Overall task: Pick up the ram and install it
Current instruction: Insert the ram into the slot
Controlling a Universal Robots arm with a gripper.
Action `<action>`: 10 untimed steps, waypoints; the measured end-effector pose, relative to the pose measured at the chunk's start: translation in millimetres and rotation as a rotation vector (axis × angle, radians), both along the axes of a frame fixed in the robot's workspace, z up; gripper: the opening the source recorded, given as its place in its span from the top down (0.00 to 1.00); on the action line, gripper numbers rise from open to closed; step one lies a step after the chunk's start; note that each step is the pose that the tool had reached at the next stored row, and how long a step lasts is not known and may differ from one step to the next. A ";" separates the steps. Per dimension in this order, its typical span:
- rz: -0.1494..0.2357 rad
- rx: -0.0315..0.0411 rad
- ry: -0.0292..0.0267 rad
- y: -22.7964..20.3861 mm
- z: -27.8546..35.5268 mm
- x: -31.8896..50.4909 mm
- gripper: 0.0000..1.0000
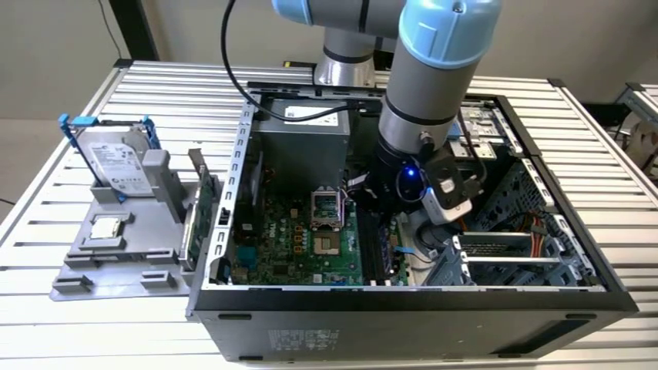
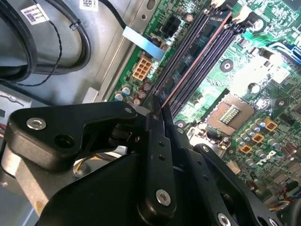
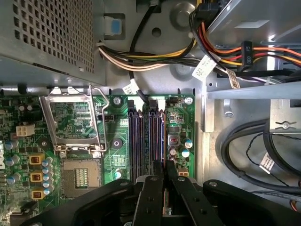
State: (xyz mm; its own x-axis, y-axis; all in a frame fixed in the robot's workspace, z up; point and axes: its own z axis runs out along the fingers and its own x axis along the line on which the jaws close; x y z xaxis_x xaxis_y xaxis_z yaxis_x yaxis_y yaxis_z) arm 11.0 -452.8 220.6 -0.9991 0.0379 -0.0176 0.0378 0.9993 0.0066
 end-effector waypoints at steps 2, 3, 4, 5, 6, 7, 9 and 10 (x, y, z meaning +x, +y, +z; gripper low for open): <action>0.000 0.0000 0.0000 0.0 -0.4 0.0 1.00; 0.000 0.0000 0.0001 0.0 -0.5 0.0 1.00; 0.000 -0.0001 0.0001 0.0 -0.6 0.0 1.00; 0.000 -0.0001 0.0000 0.0 -0.6 0.0 1.00; 0.000 0.0000 0.0000 0.0 -0.6 0.0 1.00; 0.000 0.0000 0.0000 0.0 -0.7 0.0 1.00; 0.000 -0.0004 0.0006 0.0 -0.7 0.0 1.00; 0.000 -0.0005 0.0007 -0.1 -0.7 0.0 1.00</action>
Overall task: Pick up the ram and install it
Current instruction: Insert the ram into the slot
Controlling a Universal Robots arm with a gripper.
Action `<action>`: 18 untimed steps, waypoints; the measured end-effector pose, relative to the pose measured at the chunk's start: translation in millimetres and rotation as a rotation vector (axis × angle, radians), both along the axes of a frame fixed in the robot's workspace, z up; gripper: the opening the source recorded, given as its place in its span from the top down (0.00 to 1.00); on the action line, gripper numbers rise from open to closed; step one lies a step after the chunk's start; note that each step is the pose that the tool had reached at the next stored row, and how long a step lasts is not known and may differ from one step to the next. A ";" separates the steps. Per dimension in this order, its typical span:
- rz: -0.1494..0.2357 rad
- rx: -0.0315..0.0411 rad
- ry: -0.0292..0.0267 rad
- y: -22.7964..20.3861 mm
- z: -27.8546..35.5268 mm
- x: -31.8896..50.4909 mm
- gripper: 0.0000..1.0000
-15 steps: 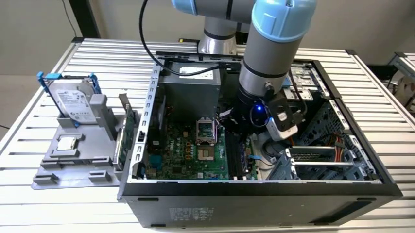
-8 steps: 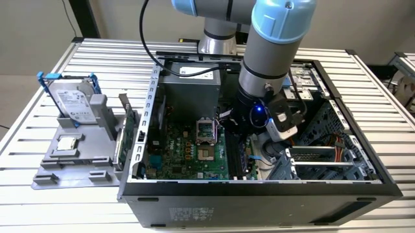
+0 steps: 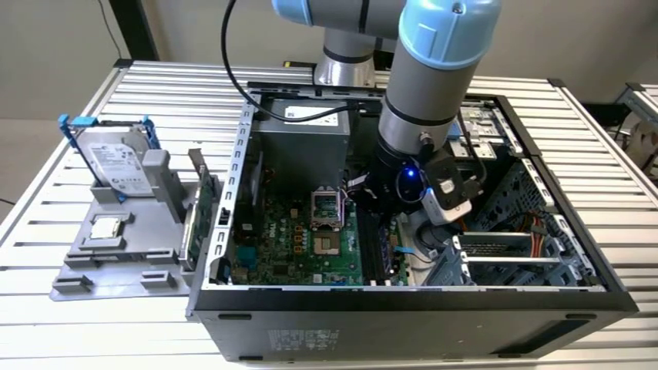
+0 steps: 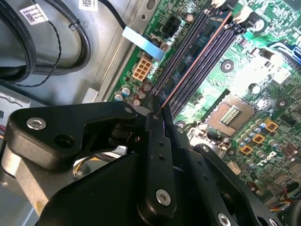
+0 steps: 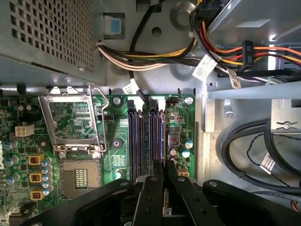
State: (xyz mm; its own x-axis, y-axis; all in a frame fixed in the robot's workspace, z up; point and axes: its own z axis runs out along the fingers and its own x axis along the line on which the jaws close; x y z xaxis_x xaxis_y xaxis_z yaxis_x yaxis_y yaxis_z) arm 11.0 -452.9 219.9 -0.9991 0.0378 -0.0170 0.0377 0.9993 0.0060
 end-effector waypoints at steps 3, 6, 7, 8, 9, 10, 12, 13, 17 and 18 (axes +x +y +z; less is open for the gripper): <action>0.000 -0.0005 0.0001 -0.3 -0.1 0.0 1.00; 0.000 -0.0016 0.0001 -0.4 0.1 -0.1 1.00; 0.000 -0.0024 0.0001 -0.4 0.0 -0.2 1.00; 0.000 -0.0032 0.0001 -0.4 0.0 -0.3 1.00; 0.000 -0.0035 0.0001 -0.4 0.0 -0.6 1.00; 0.000 -0.0040 0.0001 -0.4 0.0 -0.6 1.00; 0.000 -0.0066 -0.0001 -0.3 -0.4 -0.7 1.00; 0.000 -0.0084 0.0001 -0.3 -0.5 -0.8 1.00; 0.000 -0.0117 0.0001 -0.4 -0.7 -0.8 1.00; 0.000 -0.0118 0.0001 -0.4 -0.7 -0.8 1.00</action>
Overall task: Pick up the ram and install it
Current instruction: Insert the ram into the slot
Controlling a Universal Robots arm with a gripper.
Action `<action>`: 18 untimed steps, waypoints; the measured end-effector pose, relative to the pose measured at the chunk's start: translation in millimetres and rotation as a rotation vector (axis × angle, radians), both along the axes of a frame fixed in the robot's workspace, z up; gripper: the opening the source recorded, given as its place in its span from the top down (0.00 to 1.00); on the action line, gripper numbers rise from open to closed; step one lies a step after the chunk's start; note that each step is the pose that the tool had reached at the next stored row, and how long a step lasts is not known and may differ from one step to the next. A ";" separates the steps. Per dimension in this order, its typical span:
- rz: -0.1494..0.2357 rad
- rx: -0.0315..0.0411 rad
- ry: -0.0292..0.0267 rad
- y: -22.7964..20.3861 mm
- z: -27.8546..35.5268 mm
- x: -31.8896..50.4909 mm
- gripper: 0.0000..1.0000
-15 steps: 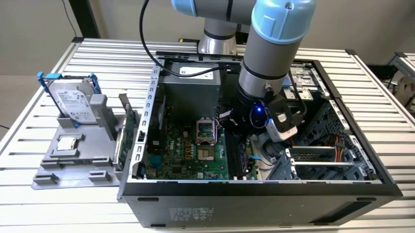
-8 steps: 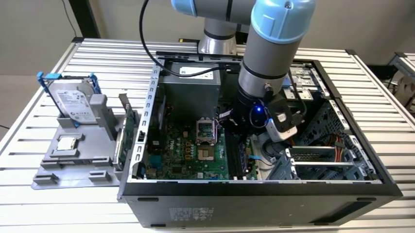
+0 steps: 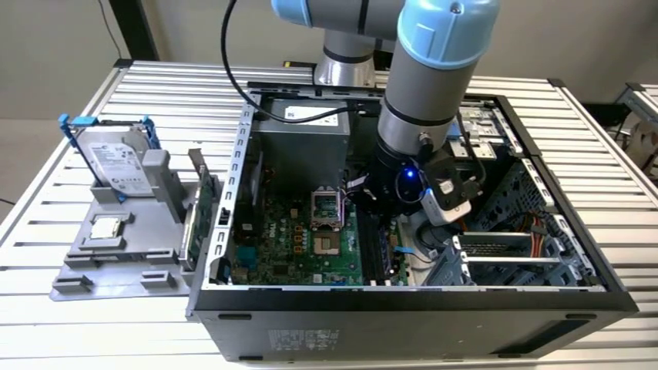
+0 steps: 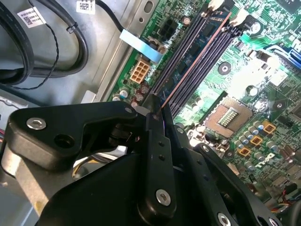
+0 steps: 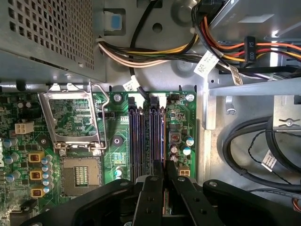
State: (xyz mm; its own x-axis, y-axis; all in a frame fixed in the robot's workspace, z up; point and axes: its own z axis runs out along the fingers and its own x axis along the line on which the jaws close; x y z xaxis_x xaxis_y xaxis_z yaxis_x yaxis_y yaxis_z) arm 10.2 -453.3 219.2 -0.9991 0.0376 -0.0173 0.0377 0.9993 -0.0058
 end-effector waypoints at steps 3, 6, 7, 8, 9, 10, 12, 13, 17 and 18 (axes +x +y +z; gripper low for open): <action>0.000 0.0000 0.0000 0.0 0.0 0.0 1.00; 0.000 0.0000 -0.0001 0.1 -1.9 0.0 1.00; 0.000 0.0000 -0.0001 0.0 -2.9 0.0 1.00; 0.000 0.0000 -0.0001 0.0 -3.9 0.0 1.00; 0.000 0.0001 -0.0001 0.1 -5.0 0.0 1.00; 0.001 0.0000 0.0000 0.2 -5.1 0.0 1.00; 0.005 0.0000 0.0000 0.2 -5.1 0.2 1.00; 0.009 0.0001 0.0000 0.4 -5.1 0.5 1.00; 0.021 0.0001 -0.0008 0.4 -5.2 1.1 1.00; 0.021 0.0000 -0.0017 0.4 -5.5 1.2 1.00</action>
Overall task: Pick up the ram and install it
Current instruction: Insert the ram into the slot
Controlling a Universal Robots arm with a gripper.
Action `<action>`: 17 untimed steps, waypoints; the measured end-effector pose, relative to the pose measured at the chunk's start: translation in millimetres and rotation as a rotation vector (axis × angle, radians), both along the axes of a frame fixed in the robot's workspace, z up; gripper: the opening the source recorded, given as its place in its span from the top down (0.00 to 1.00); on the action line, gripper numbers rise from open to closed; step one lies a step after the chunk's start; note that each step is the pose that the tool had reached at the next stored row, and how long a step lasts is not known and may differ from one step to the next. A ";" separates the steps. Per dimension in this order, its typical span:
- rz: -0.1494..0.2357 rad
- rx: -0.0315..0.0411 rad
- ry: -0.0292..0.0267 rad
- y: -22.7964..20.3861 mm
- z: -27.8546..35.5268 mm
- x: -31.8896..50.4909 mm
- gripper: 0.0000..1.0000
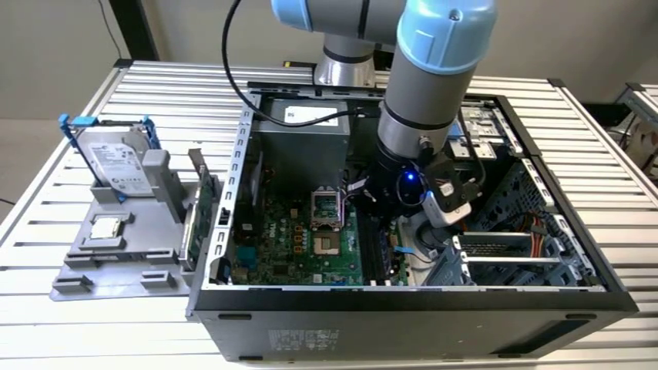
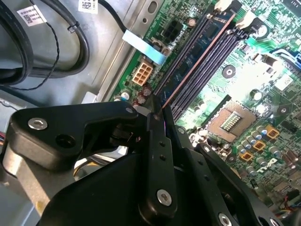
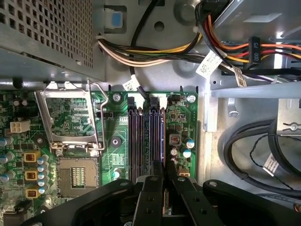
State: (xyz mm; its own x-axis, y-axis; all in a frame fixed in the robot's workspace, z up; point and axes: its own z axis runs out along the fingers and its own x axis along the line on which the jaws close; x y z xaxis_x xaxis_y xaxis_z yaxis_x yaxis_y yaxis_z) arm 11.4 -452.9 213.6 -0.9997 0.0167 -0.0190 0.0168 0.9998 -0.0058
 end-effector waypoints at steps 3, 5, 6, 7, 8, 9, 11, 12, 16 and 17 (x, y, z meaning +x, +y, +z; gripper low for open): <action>0.000 0.0016 -0.0012 -0.1 -4.2 -0.1 1.00; -0.001 0.0037 -0.0016 -0.3 -5.3 -0.9 1.00; -0.002 0.0044 -0.0015 -0.2 -5.5 -0.9 1.00; -0.002 0.0048 -0.0016 -0.1 -5.6 -0.9 1.00; -0.003 0.0050 -0.0017 0.0 -5.7 -0.9 1.00; -0.005 0.0051 -0.0017 0.0 -5.7 -1.0 1.00; -0.010 0.0052 -0.0017 0.0 -5.7 -1.0 1.00; -0.014 0.0051 -0.0018 0.0 -5.7 -1.0 1.00; -0.028 0.0051 -0.0034 0.0 -5.6 -1.1 1.00; -0.030 0.0051 -0.0037 0.0 -5.6 -1.2 1.00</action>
State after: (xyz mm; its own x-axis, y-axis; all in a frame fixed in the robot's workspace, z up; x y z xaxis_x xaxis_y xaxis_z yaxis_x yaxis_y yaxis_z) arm 10.2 -452.9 208.0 -0.9987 0.0467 -0.0225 0.0468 0.9989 -0.0006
